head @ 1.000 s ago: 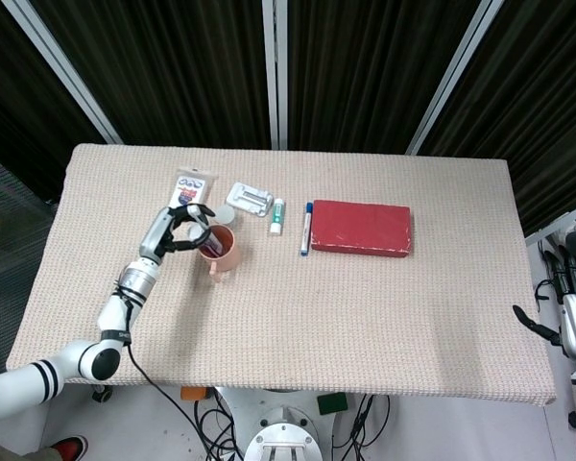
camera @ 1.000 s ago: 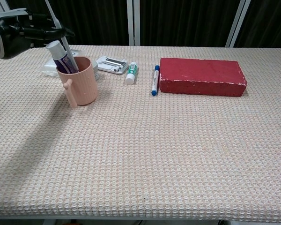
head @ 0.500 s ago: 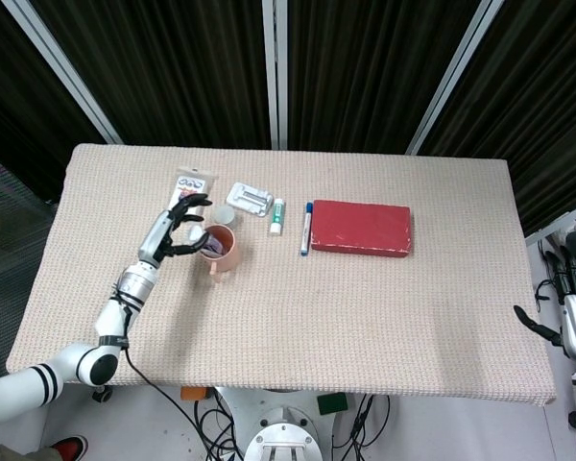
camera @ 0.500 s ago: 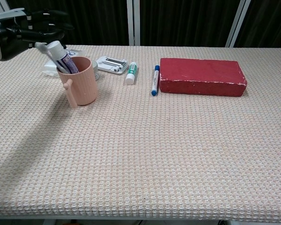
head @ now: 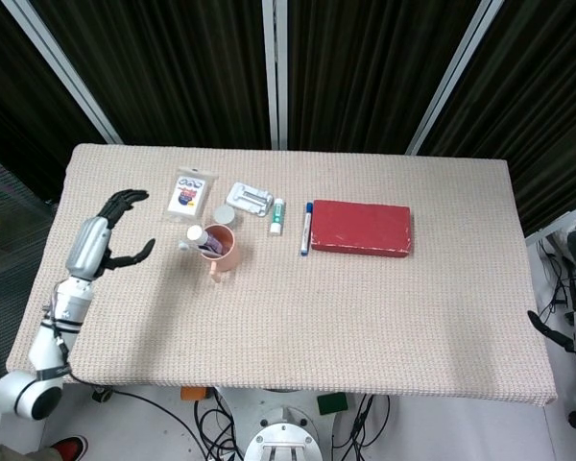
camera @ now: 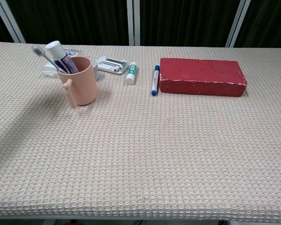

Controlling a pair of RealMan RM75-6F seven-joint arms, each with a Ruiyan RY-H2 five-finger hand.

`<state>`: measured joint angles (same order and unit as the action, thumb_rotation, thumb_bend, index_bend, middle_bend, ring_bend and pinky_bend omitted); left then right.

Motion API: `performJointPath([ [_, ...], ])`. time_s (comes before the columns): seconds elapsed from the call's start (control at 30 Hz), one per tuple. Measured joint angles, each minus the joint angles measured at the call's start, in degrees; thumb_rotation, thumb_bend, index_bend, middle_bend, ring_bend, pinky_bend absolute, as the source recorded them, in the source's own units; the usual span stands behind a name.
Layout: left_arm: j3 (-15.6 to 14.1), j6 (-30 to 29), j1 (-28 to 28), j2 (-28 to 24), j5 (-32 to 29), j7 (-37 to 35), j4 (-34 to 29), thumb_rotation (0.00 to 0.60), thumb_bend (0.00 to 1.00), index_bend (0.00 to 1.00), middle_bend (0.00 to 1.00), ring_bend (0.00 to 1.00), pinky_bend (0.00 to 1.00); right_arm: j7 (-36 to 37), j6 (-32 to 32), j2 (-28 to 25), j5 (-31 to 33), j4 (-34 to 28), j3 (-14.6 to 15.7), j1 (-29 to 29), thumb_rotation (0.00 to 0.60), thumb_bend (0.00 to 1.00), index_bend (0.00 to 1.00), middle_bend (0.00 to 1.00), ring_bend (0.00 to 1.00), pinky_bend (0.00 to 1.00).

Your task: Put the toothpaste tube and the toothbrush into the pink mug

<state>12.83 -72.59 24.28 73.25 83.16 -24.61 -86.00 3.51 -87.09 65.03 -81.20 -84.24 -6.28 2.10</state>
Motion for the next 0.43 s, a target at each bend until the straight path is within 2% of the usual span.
performJointPath([
  [0.13, -5.75, -5.17, -6.85, -3.57, 2.23, 17.42, -0.18, 0.439, 0.26, 0.17, 0.12, 0.07, 0.2, -0.22, -0.55, 1.02, 0.06, 3.13, 0.68, -0.95, 0.496, 0.48, 0.0, 0.0, 0.0, 0.0],
  [0.23, -10.85, -9.61, -13.63, -5.84, 3.48, 26.22, -0.56, 0.368, 0.26, 0.16, 0.11, 0.06, 0.2, -0.61, -0.57, 1.59, -0.47, 3.82, 1.29, -1.26, 0.496, 0.48, 0.0, 0.0, 0.0, 0.0],
  [0.33, -14.95, -14.16, -18.69, -6.99, 5.25, 29.55, -0.85, 0.354, 0.25, 0.16, 0.11, 0.06, 0.2, -0.71, -0.81, 1.77, -1.32, 3.81, 1.36, -1.14, 0.496, 0.48, 0.0, 0.0, 0.0, 0.0],
  [0.43, -15.96, -16.41, -20.46, -7.03, 6.76, 29.28, -0.74, 0.353, 0.25, 0.16, 0.11, 0.06, 0.2, -0.72, -0.61, 1.7, -1.87, 3.5, 1.37, -0.8, 0.496, 0.48, 0.0, 0.0, 0.0, 0.0],
])
